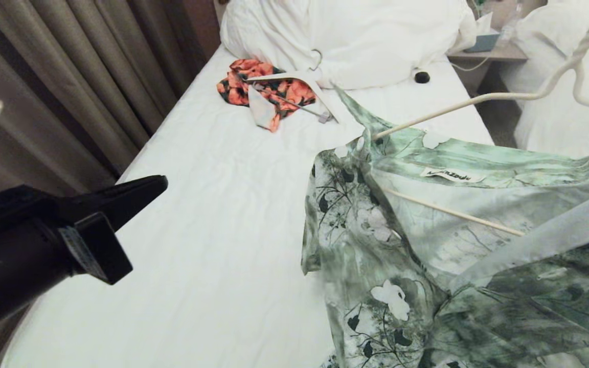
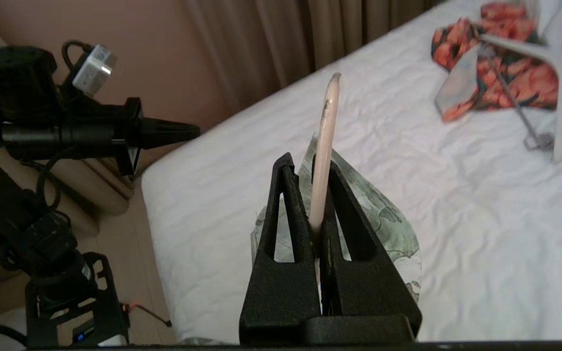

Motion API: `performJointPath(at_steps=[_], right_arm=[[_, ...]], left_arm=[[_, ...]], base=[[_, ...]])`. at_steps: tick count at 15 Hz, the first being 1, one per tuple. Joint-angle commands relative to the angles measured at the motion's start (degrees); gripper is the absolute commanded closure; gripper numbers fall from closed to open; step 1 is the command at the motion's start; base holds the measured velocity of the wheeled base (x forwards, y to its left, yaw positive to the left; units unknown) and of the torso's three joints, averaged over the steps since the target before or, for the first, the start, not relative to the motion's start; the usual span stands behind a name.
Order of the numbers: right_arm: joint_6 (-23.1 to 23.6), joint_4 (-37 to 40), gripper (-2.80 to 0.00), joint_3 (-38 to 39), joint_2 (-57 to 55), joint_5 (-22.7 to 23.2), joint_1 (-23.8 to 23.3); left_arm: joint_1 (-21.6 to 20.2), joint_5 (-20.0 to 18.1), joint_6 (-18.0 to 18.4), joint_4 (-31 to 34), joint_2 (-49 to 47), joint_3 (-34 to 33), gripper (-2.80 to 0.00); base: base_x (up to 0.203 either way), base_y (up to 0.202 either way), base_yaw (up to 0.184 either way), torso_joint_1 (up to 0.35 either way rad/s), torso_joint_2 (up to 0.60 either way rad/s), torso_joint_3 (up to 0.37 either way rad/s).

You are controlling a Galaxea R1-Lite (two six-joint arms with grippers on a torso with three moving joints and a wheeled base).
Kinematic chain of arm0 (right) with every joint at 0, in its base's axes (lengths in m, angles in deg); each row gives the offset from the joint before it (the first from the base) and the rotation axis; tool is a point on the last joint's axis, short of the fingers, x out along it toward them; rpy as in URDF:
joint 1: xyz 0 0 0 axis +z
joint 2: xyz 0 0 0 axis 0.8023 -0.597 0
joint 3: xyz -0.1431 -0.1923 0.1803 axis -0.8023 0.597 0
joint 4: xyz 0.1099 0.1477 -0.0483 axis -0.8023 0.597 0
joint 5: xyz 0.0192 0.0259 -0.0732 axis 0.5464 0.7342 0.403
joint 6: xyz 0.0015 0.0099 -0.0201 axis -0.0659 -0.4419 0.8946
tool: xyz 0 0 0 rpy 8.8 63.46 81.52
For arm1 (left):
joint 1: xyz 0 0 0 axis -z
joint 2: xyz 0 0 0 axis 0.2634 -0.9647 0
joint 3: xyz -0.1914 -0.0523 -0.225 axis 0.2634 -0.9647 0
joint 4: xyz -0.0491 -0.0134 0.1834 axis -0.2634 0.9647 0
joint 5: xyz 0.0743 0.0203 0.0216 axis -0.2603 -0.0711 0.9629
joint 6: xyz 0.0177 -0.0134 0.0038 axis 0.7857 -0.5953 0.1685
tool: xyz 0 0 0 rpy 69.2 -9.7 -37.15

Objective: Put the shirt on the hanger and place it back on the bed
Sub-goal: Take the clothes hanger out of the clothes

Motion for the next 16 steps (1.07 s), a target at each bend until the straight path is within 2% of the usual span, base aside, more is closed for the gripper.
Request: performJointPath(at_steps=[1,7,10,12,16], right_arm=[[0.1,0.1,0.00,-0.6,0.1,0.6,0.1],[0.1,0.1,0.00,-1.5,1.2,7.8,-0.5],[0.1,0.1,0.00,-1.6,0.9,15.8,-2.5],[0.7,0.1,0.00,-1.8,0.6,22.0,-6.2],[5.3,0.1,0.00,-1.4,-0.9,34.9,-17.2]], left_arm=[[-2.9,0.2,0.0,0.0,5.3,-3.3,0.00],[-11.9,0.2,-1.3,0.2,12.9,-12.4,0.00],[-15.6,0.2,-1.3,2.5,16.6,-14.0,0.00],[-17.4,0.1,-1.4,6.4,18.4,-13.6,0.00],[-20.9,0.0,-1.5,6.9,19.3,-14.5,0.00]], base=[[0.000,0.000,0.000,0.149,-0.49,-0.350],[0.000,0.000,0.000,0.181,-0.54,-0.360],[0.000,0.000,0.000,0.216,-0.58,-0.364],[0.000,0.000,0.000,0.244,-0.62,-0.383],[0.000,0.000,0.000,0.180,-0.45,-0.267]])
